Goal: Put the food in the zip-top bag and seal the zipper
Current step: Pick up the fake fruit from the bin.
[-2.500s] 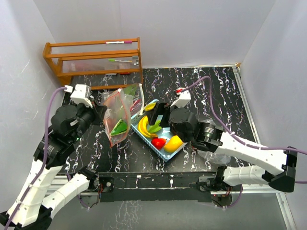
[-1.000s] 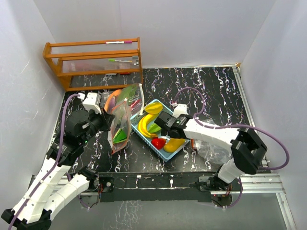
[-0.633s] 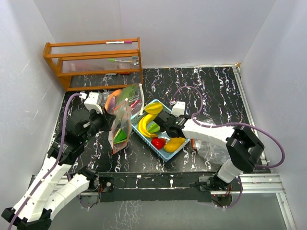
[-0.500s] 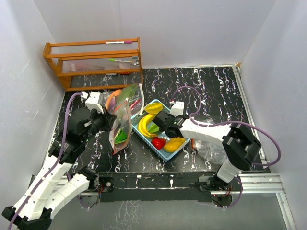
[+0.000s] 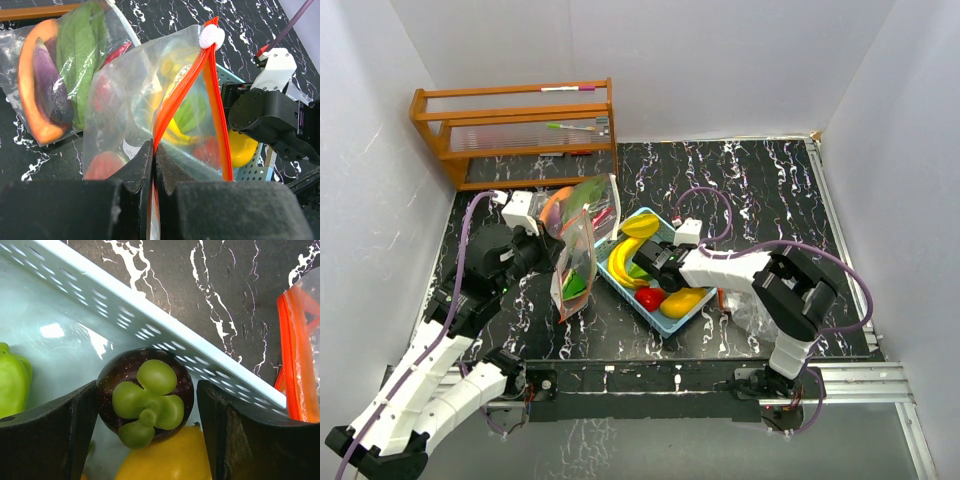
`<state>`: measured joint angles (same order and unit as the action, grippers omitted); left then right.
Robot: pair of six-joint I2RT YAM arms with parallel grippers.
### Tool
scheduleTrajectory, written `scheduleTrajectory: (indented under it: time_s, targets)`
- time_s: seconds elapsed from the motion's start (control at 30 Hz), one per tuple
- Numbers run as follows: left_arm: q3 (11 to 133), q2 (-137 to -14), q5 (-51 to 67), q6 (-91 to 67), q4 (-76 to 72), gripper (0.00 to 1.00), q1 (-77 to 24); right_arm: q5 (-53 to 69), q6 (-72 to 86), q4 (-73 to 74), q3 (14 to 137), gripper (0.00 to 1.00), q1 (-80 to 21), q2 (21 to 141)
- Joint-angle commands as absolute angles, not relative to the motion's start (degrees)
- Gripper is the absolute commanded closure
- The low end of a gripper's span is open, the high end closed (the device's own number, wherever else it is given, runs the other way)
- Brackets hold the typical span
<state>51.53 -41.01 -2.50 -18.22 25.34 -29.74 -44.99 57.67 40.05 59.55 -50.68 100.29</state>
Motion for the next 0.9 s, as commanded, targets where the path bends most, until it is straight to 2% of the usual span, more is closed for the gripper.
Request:
scheduleTrajectory:
  time_s: [0.0, 0.13, 0.27, 0.63, 0.87]
  targets:
    - [51.9, -41.0, -2.0, -18.2, 25.0, 1.00, -29.8, -49.3, 57.3, 35.5, 59.1, 0.23, -50.9, 98.4]
    - [51.7, -41.0, -1.8, -18.4, 24.9, 1.00, -29.8, -49.6, 55.8, 33.8, 58.8, 0.43, -50.9, 97.6]
    - [51.6, -41.1, -1.8, -18.3, 24.9, 1.00, -29.8, -49.1, 53.5, 32.4, 58.2, 0.54, -51.3, 95.2]
    - [50.9, -41.4, -2.0, -18.4, 24.1, 1.00, -29.8, -37.2, 39.7, 25.0, 56.1, 0.61, -55.5, 79.8]
    - [50.0, -42.4, -1.6, -18.5, 22.7, 1.00, -29.8, -17.3, 26.3, 11.1, 54.9, 0.61, -56.7, 66.7]
